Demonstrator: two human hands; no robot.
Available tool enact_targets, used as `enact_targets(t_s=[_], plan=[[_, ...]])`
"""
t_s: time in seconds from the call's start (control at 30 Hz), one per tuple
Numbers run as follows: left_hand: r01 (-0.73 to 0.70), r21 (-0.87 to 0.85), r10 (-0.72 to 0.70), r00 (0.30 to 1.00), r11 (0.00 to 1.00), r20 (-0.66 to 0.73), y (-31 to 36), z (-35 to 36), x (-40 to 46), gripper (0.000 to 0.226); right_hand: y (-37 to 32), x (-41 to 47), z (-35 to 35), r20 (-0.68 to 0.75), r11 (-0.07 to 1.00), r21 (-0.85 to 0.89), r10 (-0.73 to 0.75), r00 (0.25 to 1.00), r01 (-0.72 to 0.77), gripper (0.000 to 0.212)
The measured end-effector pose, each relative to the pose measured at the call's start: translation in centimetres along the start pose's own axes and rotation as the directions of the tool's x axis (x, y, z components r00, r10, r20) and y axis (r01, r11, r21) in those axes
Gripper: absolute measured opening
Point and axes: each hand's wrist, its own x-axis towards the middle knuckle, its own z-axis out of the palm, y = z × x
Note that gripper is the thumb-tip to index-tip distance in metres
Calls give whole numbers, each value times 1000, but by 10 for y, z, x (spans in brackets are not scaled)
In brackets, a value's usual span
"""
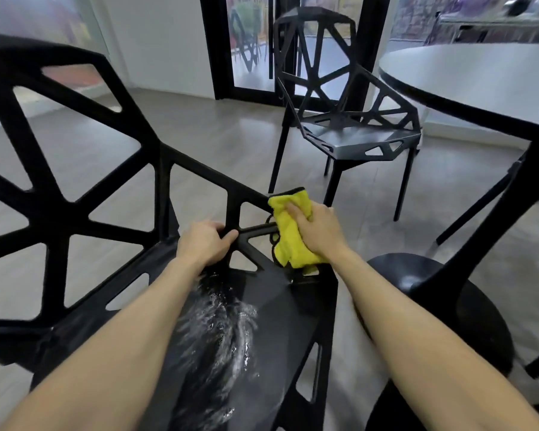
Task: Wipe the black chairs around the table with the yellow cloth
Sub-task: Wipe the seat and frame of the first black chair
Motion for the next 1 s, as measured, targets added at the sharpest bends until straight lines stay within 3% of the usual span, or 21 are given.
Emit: enact_targets(t_s=[0.07,0.17,0.23,0.3,0.37,0.43,0.5,0.6,0.67,0.7,0.77,0.83,0.9,0.93,1.0], plan=[[13,-9,-13,1000,1000,-9,3,-2,-8,46,5,-1,6,-92,997,46,63,994,-59,52],[22,-45,-22,1000,999,13,9,-9,-18,44,-9,3,8,-197,997,-47,43,979,-53,50],[-36,-66,44,992,997,119,5,-13,-22,37,-41,16,-1,-311,997,6,-76,947,82,34],[-137,-85,153,962,987,225,-7,-22,-27,59,-79,29,2,-354,960,-14,-266,897,280,25],[-169,-51,176,944,984,279,-20,-34,-33,74,-96,29,30,-145,852,-153,-521,841,501,38],[-155,89,127,955,984,267,-35,-53,-45,63,-79,12,60,154,674,-249,-682,715,696,51],[-143,219,111,982,965,151,-59,-75,-54,47,-62,-8,66,416,593,-214,-664,622,776,51],[-155,346,222,961,925,-164,-107,-112,-65,34,-83,-17,43,668,623,-204,-476,572,756,45],[-143,470,331,878,871,-346,-140,-134,-64,35,-117,-8,35,640,676,-172,-476,603,716,37],[-112,542,360,852,833,-379,-154,-145,-63,41,-137,-2,33,565,712,-181,-489,665,678,34],[-49,641,363,856,766,-368,-174,-165,-60,54,-163,14,45,320,833,-199,-443,837,516,37],[3,705,327,885,709,-333,-180,-174,-63,62,-188,29,63,234,958,-126,-223,946,257,51],[60,774,256,925,631,-280,-177,-170,-68,65,-208,48,77,260,999,43,-19,965,8,72],[88,800,209,943,594,-259,-173,-166,-68,65,-220,60,78,237,985,151,42,971,-80,72],[120,810,164,952,574,-258,-167,-160,-65,63,-244,87,78,45,982,191,-8,999,-1,50]])
